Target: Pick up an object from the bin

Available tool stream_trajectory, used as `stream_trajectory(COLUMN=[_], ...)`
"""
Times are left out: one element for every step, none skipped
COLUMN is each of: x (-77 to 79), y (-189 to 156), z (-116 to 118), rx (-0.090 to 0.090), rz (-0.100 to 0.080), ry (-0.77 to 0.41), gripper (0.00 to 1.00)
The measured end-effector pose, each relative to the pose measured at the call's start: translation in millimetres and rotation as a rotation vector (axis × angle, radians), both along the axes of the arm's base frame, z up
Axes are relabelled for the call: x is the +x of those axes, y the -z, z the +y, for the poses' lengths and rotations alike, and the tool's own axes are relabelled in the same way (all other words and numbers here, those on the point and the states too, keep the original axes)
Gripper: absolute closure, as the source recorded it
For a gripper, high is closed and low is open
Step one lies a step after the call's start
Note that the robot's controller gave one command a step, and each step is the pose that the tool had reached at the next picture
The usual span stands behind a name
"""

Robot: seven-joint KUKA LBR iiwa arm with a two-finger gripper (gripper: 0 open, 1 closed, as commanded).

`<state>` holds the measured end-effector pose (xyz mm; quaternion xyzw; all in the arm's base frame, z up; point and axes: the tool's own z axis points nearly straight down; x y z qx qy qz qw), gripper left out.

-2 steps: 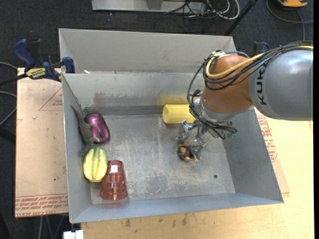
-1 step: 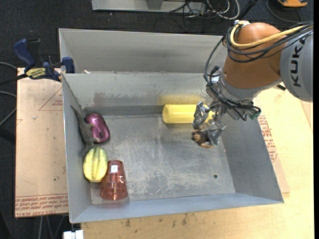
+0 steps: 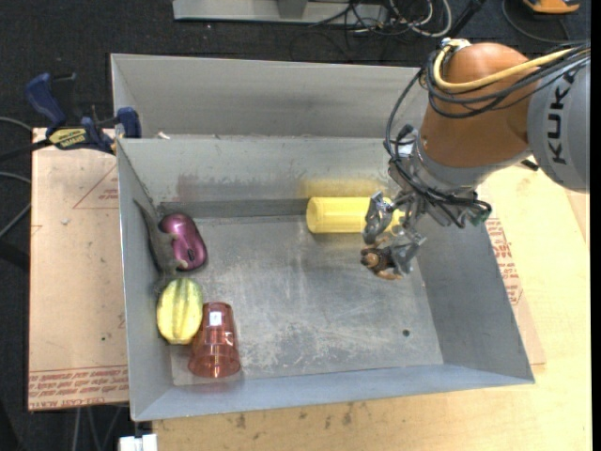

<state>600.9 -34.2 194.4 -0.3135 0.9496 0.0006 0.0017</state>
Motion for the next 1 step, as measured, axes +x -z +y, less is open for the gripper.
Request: stream_trajectory(x=[-4.7], y=[-44.5], z=[1.0], rx=[0.0], rz=[0.007], ry=[0.019], gripper=[1.0])
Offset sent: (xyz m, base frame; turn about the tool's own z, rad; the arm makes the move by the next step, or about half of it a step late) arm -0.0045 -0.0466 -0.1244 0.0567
